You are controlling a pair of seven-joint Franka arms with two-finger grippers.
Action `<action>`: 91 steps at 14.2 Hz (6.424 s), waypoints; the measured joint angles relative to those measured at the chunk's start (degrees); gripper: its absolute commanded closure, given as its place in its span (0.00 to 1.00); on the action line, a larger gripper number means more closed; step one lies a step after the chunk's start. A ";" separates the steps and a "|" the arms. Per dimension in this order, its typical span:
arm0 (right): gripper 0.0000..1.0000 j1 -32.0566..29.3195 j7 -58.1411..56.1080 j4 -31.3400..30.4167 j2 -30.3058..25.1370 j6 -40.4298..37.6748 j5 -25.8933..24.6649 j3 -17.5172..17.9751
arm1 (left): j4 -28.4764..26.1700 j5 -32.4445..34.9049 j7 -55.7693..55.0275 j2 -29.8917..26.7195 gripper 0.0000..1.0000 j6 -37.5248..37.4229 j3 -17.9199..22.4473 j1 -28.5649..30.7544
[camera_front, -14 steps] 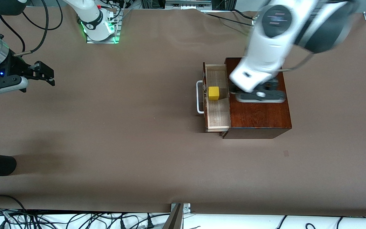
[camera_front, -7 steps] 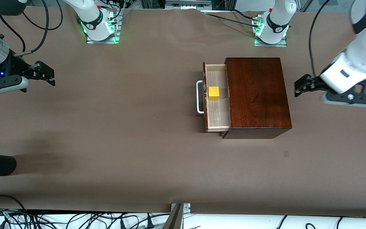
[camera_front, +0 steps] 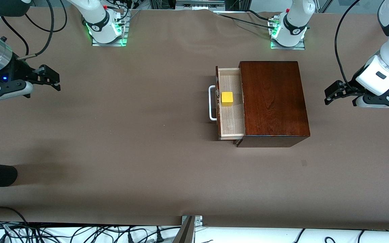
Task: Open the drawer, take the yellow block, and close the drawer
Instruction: 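Move the right gripper over the yellow cube in the drawer, then lower the right gripper and close it on the yellow cube, then lift the cube with the right gripper while the left gripper reaches the drawer, then push the drawer shut with the left gripper while the right gripper sets the cube down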
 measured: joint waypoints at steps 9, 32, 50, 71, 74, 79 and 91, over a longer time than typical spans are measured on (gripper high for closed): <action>0.00 19.04 -6.58 0.11 4.86 0.76 0.72 2.49 | 0.89 0.00 3.21 -0.89 0.00 -5.52 -0.09 -0.10; 0.00 46.17 -19.71 29.89 43.97 22.95 -1.63 2.17 | 1.42 0.00 3.23 -0.79 0.00 -5.52 -0.18 -0.56; 1.00 45.27 -20.90 30.33 47.03 25.77 -1.67 1.32 | 1.42 0.00 3.44 -0.76 0.00 -5.52 -0.18 -0.70; 1.00 16.51 -8.09 20.84 23.47 3.49 7.41 -8.22 | 1.48 -19.38 30.10 4.66 0.00 -9.56 -6.46 -2.78; 1.00 10.36 -8.11 3.07 17.38 11.97 7.71 -8.28 | 2.03 -26.16 33.21 9.61 0.00 -9.56 -10.04 -4.53; 1.00 7.52 -3.96 -20.77 14.69 30.82 5.38 -8.24 | 12.77 -29.14 33.29 18.66 0.00 -9.29 -14.84 -12.48; 0.34 7.14 3.98 -34.77 19.15 48.30 4.98 -7.86 | 21.00 -5.68 55.91 39.88 0.00 6.44 -15.29 -26.29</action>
